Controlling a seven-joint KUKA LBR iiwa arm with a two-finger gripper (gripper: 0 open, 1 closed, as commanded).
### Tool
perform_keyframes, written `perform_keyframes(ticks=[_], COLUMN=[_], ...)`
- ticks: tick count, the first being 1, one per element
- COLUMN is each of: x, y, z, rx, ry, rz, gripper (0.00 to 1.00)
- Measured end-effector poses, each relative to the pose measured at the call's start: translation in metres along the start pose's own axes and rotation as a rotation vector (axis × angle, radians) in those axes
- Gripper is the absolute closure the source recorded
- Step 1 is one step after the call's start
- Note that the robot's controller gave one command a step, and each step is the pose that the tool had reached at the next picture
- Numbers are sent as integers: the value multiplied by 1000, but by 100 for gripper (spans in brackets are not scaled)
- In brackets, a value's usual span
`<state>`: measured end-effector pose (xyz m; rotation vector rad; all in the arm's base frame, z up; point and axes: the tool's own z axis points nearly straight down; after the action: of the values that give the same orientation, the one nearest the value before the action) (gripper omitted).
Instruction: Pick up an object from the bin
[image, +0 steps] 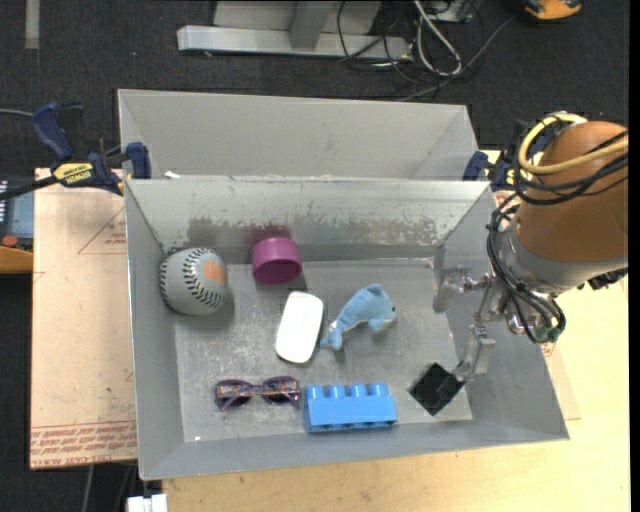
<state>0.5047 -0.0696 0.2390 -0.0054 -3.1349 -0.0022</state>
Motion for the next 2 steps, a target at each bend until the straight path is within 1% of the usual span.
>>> perform_keyframes(ticks=[1,2], x=[-1,8], y=[1,-19], z=[-4,106], rx=[1,1], ry=[-8,-8], rz=[-4,-238], gripper=[0,0])
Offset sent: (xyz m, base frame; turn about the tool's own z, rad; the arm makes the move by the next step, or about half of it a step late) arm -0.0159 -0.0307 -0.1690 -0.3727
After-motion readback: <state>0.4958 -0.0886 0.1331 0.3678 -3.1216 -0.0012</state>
